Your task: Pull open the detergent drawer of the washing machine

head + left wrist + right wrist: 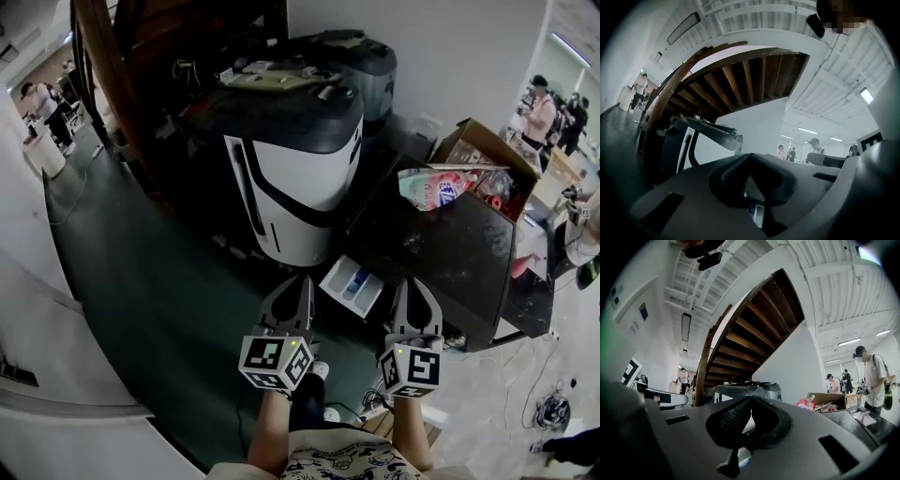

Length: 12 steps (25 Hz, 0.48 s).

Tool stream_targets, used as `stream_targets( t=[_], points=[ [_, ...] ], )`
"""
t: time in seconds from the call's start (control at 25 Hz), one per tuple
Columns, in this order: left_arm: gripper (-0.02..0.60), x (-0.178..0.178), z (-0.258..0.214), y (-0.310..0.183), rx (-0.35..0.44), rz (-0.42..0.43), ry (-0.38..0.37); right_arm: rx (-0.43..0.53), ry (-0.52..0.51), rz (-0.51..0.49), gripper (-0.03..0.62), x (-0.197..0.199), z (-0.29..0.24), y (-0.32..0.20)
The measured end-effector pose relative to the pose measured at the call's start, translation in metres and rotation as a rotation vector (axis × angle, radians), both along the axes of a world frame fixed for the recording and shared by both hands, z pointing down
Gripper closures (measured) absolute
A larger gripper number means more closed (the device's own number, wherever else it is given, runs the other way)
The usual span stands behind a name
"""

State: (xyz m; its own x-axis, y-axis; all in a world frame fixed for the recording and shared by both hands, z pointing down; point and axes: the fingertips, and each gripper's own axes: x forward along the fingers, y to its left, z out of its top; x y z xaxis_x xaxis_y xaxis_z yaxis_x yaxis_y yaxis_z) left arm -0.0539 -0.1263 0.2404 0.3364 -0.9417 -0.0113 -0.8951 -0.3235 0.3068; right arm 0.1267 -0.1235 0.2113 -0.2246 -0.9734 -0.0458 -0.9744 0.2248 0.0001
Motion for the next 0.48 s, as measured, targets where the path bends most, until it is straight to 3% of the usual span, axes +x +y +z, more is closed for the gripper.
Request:
stream_targets(
  t=[0.2, 0.48],
  points=[
    [0.568, -0.006, -0.031, 0.007, 0.059, -0.058, -0.105, 0.023, 0.0, -0.028, 0.58, -0.007, -0.017, 0.005],
    [0.568, -0.011, -0.056, 0.019, 0.1, -0.139, -0.193, 0.038, 0.001, -0.053, 0.58, -0.007, -0.032, 0.01]
  ],
)
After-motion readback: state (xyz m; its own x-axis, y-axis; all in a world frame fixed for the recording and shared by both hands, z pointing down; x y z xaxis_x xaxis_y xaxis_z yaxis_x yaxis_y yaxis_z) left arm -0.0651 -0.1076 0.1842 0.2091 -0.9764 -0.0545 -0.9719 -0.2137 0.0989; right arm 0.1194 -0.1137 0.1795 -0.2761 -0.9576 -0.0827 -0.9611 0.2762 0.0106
